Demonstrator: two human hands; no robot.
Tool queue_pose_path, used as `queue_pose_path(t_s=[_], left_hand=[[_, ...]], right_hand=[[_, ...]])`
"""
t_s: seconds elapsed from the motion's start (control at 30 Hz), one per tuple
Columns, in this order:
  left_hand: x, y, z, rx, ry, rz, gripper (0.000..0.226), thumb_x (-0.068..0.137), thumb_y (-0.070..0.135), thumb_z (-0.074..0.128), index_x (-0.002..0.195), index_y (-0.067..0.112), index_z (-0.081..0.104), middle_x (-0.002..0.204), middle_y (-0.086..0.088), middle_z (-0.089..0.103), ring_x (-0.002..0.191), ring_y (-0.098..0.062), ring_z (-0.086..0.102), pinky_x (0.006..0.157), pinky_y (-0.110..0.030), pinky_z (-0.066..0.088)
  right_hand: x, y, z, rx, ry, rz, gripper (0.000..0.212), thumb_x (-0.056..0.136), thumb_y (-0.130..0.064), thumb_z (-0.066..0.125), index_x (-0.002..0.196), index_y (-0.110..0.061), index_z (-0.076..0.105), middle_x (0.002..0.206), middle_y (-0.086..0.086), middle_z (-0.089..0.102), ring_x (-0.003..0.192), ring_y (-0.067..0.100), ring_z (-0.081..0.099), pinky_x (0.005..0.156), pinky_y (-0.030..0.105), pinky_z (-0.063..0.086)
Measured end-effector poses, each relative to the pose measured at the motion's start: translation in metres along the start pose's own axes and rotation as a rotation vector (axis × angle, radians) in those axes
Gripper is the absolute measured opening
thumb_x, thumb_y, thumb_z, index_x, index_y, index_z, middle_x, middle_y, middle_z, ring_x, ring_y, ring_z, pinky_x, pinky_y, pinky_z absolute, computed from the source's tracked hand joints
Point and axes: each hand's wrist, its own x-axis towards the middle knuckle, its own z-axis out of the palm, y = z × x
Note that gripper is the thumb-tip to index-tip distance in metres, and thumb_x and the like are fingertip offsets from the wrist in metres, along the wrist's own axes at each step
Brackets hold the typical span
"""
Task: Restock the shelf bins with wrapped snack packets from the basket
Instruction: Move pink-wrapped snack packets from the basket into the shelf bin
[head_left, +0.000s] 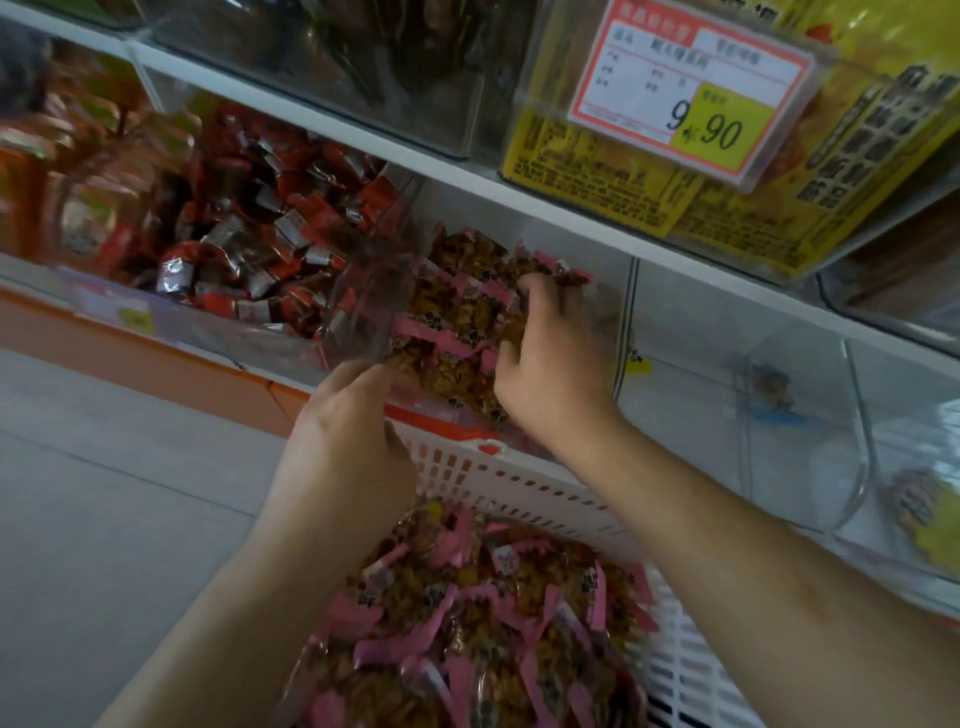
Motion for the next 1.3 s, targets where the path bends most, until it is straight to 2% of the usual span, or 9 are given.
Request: queue_pose_path(t_s=[0.13,0.27,0.43,0.67,0.77,0.87,1.03,1.2,1.3], left_hand=[[-0.009,-0.005,-0.009,-0.016,0.074,-0.084,0.041,0.091,-0.002,0.056,0.123,0.022,0.065,0.124,0.007,0.053,0.103,-0.009,0.045,0.068,-0.007,0.036],[-0.021,-0.019,-0.012,0.018,-0.011,-0.307,0.037,0.092,0.013,0.059,0.127,0.015,0.046,0.125,-0.006,0.043,0.111,-0.034,0.05,0.084,-0.04,0.041],[-0.03,-0.026,-0.004,0.088,-0.276,-0.45,0.028,0.096,0.016,0.057,0.11,0.013,0.033,0.117,-0.019,0.047,0.11,-0.043,0.056,0.083,-0.046,0.047],[-0.026,-0.023,-0.007,0.114,-0.327,-0.481,0.032,0.095,0.024,0.061,0.109,0.012,0.035,0.114,-0.017,0.045,0.107,-0.04,0.056,0.089,-0.049,0.052],[-0.028,-0.019,-0.011,0.256,-0.302,-0.4,0.04,0.093,0.023,0.06,0.123,0.007,0.039,0.129,-0.02,0.043,0.123,-0.043,0.046,0.098,-0.053,0.045],[-0.033,-0.012,-0.014,0.273,-0.094,-0.224,0.039,0.092,0.018,0.059,0.127,0.006,0.047,0.13,-0.019,0.044,0.125,-0.04,0.043,0.098,-0.051,0.044],[-0.038,0.006,-0.009,-0.055,-0.113,-0.083,0.013,0.098,0.019,0.058,0.101,0.027,0.068,0.097,0.007,0.069,0.083,-0.01,0.063,0.06,-0.014,0.046],[-0.042,0.019,0.007,-0.557,-0.466,-0.29,0.039,0.088,0.063,0.067,0.096,0.026,0.078,0.087,0.001,0.079,0.079,-0.022,0.077,0.08,-0.05,0.063],[-0.042,0.025,0.014,-0.697,-0.513,-0.212,0.015,0.094,0.031,0.074,0.107,0.026,0.079,0.098,0.0,0.081,0.091,-0.022,0.078,0.089,-0.05,0.061]], right_hand=[[-0.089,-0.003,-0.032,0.202,-0.12,-0.252,0.017,0.103,-0.019,0.059,0.115,-0.026,0.051,0.107,-0.01,0.049,0.086,0.006,0.052,0.07,0.03,0.05],[-0.147,0.031,0.005,-0.019,-0.459,-0.014,0.004,0.105,-0.032,0.052,0.103,-0.03,0.055,0.096,-0.014,0.055,0.085,0.005,0.056,0.068,0.022,0.049],[-0.178,0.082,0.077,-0.251,-0.739,0.262,0.074,0.099,-0.067,0.049,0.16,-0.027,0.035,0.155,0.008,0.047,0.144,0.032,0.043,0.124,0.046,0.037],[-0.182,0.079,0.089,-0.192,-0.547,0.217,0.046,0.096,-0.049,0.057,0.137,-0.029,0.058,0.134,-0.005,0.06,0.133,0.02,0.049,0.121,0.038,0.04],[-0.176,0.074,0.076,-0.032,-0.447,0.245,0.015,0.102,-0.039,0.058,0.101,-0.027,0.068,0.097,-0.012,0.066,0.099,0.009,0.064,0.092,0.026,0.057],[-0.164,0.061,0.043,0.252,-0.44,0.347,0.02,0.105,-0.035,0.062,0.093,-0.025,0.074,0.083,-0.007,0.072,0.074,0.007,0.067,0.067,0.012,0.048],[-0.159,0.042,-0.015,0.981,-0.44,0.477,0.023,0.102,-0.045,0.068,0.11,-0.027,0.081,0.103,0.0,0.082,0.096,0.024,0.08,0.097,0.053,0.06],[-0.159,0.037,-0.033,0.996,-0.321,0.376,0.042,0.097,-0.06,0.064,0.121,-0.028,0.077,0.109,-0.007,0.082,0.105,0.017,0.078,0.103,0.05,0.057],[-0.153,0.033,-0.033,0.959,-0.312,0.295,0.035,0.099,-0.052,0.061,0.119,-0.027,0.077,0.108,-0.006,0.081,0.104,0.017,0.077,0.101,0.052,0.058]])
